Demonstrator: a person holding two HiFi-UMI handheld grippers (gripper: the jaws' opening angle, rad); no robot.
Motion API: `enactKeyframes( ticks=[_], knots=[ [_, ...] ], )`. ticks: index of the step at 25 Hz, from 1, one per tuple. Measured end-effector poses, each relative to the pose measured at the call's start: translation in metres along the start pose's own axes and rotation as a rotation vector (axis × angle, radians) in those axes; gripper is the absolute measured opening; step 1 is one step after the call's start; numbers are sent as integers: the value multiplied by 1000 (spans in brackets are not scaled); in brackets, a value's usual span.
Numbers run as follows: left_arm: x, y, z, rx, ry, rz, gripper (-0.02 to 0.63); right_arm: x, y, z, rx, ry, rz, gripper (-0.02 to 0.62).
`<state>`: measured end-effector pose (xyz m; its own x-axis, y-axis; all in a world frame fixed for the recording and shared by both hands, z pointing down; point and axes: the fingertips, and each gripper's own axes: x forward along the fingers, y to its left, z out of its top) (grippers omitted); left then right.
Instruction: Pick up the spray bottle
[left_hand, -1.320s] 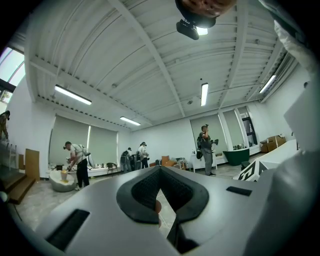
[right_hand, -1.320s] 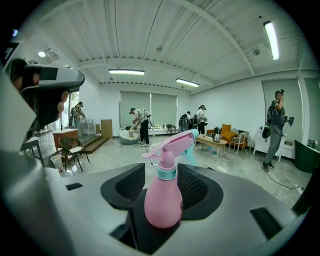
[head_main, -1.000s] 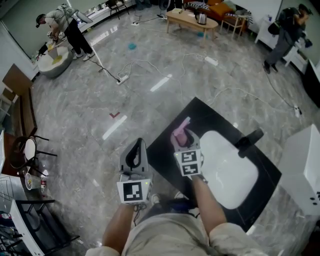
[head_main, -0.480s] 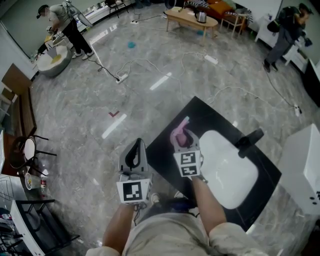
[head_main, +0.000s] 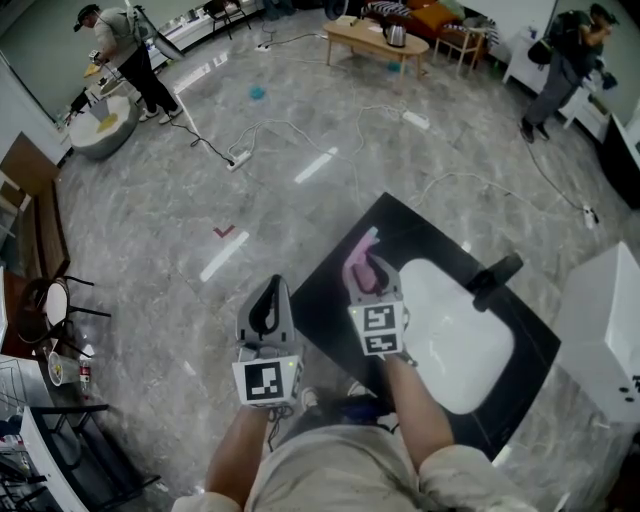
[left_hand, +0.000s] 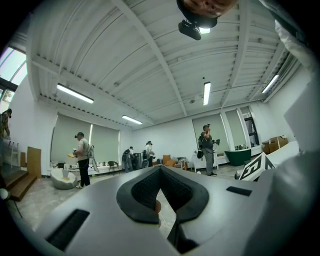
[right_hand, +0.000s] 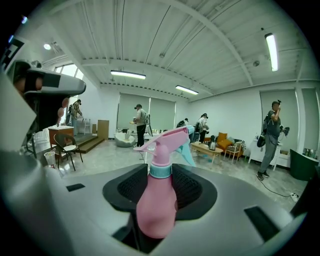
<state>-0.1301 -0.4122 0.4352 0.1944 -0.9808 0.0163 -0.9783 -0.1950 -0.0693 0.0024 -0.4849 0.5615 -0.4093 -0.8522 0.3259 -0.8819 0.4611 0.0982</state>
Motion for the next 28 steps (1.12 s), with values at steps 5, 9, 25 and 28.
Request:
enactKeyframes(
  ticks=[5,9,25,28],
  knots=[
    [0,-3,3,-9,-13,-13,0,-19,-4,31,8,-56,-12,158],
    [-1,-5,12,-17,-39,-30,0,-39,0,65,-13,-110,-22,158],
    [-14,-13,34,-76,-108,-88,0,-137,6,133,1,-249,-102,158],
    [-16,-17,37,-74,-112,-111,0,-149,5,134,10,-257,-119,158]
  ],
)
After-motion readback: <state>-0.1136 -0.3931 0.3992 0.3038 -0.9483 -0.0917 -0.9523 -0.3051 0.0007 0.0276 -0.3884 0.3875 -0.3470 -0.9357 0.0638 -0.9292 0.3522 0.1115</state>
